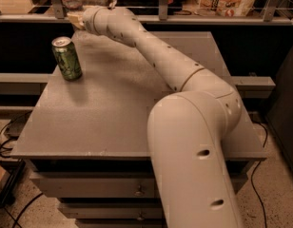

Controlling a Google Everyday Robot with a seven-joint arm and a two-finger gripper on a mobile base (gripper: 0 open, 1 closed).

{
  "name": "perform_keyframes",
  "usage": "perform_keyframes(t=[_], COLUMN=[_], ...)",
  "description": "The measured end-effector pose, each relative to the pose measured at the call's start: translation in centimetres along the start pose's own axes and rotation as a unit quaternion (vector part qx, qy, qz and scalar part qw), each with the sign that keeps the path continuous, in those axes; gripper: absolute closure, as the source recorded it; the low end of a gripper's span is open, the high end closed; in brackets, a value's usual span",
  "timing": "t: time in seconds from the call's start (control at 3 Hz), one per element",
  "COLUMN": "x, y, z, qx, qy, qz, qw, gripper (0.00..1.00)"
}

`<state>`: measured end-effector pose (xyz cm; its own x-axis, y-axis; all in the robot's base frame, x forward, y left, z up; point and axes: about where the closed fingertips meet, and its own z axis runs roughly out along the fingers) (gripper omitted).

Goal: Knock water bottle over

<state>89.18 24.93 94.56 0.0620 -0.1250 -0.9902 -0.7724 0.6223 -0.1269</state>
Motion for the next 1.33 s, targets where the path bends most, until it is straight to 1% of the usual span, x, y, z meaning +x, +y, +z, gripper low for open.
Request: perform_keyframes(t=[0.33,0.67,1.0,1.33], x=[-2.5,-4.2,-3.5,-1.4], y=[-1.6,-2.9,-3.8,-4.1], z=[-4.0,-10.8,-15.5,-20.8], qx=[0.015,0.034,0.046,0.045], qy=[0.006,0.074,0.135,0.229], qz=[-0.024,-0.077,-0.1,-0.124], qw=[0.9996,0.9937,0.9848,0.9644], gripper=[1.0,1.0,1.0,1.0])
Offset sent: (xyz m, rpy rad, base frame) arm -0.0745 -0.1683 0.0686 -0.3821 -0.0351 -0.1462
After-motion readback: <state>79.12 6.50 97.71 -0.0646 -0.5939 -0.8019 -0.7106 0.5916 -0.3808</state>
